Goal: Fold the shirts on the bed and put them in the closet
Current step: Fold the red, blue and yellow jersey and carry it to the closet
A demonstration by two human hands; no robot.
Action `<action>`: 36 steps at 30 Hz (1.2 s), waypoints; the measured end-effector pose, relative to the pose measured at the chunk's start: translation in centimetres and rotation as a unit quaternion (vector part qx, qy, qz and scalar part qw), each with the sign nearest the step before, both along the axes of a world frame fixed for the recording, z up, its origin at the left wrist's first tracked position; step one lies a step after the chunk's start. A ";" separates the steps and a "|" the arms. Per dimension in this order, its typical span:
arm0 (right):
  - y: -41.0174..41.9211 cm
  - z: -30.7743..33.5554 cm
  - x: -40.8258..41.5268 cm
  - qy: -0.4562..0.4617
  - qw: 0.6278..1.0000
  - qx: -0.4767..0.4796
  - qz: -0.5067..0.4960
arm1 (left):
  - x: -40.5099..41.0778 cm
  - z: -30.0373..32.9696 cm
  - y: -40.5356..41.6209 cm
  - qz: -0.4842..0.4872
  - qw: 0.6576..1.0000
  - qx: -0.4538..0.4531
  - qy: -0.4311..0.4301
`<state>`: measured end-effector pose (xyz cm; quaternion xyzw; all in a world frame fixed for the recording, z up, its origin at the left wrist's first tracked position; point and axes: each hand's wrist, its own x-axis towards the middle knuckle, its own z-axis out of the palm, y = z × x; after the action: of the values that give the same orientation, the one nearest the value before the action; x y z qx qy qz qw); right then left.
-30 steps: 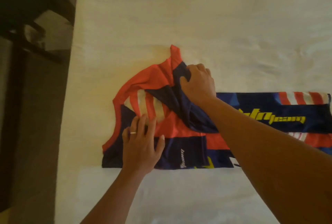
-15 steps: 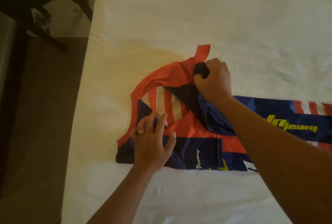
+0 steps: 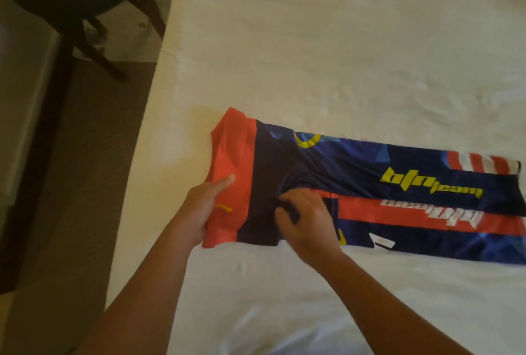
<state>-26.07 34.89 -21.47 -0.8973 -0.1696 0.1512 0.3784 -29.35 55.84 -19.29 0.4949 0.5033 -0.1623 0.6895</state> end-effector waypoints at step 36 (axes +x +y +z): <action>0.3 -0.6 4.0 0.047 0.979 -0.142 -0.140 | -0.5 0.1 3.8 -0.318 0.875 0.353 0.091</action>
<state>-22.08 35.16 -22.07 -0.9486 -0.0009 0.1611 0.2725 -29.84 59.62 -19.22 0.8215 0.4037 -0.2287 0.3313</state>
